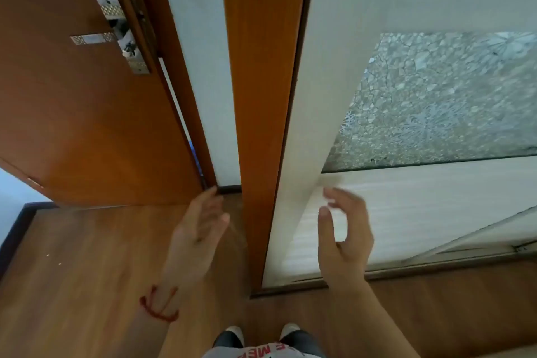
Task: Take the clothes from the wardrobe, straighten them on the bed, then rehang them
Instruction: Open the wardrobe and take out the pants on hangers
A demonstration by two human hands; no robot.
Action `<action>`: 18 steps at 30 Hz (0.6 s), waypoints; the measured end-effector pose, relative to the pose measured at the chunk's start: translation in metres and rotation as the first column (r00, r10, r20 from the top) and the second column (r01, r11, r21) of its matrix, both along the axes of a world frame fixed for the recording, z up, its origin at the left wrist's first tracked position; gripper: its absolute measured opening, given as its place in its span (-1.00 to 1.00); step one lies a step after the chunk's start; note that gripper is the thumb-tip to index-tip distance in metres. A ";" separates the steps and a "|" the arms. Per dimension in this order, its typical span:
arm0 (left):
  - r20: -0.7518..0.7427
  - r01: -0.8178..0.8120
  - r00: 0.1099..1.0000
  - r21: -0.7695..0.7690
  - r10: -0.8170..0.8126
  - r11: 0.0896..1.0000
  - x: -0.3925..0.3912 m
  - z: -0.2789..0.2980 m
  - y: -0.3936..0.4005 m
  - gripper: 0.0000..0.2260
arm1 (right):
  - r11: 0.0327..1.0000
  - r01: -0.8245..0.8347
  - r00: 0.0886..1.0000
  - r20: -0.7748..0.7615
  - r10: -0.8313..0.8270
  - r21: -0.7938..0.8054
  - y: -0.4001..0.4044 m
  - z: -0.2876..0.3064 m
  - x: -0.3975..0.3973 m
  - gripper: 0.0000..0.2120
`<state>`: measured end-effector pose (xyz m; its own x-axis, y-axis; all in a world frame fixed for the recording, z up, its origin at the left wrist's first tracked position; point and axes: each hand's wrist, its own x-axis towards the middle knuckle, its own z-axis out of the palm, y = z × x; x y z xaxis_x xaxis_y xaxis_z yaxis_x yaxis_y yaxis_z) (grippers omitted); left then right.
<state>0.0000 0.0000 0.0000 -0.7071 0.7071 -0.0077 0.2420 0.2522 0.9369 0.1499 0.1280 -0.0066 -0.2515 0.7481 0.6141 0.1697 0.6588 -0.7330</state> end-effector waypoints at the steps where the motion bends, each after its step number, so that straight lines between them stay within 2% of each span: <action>1: -0.072 0.005 0.997 0.078 0.000 0.997 -0.003 0.019 0.008 -0.66 | 0.991 -0.030 0.996 -0.082 0.041 0.129 0.006 0.018 -0.008 -0.77; 2: -0.186 0.005 0.982 0.138 0.021 0.990 -0.004 0.035 0.015 -0.64 | 0.967 0.024 0.991 -0.134 0.011 0.255 0.007 0.037 -0.016 -0.73; 4: -0.301 0.039 0.952 0.275 0.048 0.961 -0.007 0.067 0.030 -0.61 | 0.917 0.047 0.981 -0.192 0.033 0.397 0.015 0.071 -0.037 -0.65; 6: -0.349 0.078 0.935 0.393 0.070 0.916 -0.005 0.087 0.042 -0.53 | 0.886 0.087 0.981 -0.193 0.002 0.455 0.020 0.086 -0.055 -0.61; 8: -0.389 0.104 0.918 0.435 0.083 0.894 -0.003 0.099 0.057 -0.43 | 0.860 0.153 0.980 -0.189 -0.067 0.487 0.023 0.089 -0.066 -0.61; 13: -0.372 0.073 0.918 0.499 0.138 0.863 0.003 0.103 0.077 -0.30 | 0.809 0.196 0.979 -0.162 -0.126 0.554 0.029 0.092 -0.066 -0.57; 18: -0.371 0.052 0.912 0.526 0.174 0.849 0.002 0.098 0.079 -0.26 | 0.677 0.281 0.957 -0.152 -0.245 0.681 0.038 0.101 -0.058 -0.57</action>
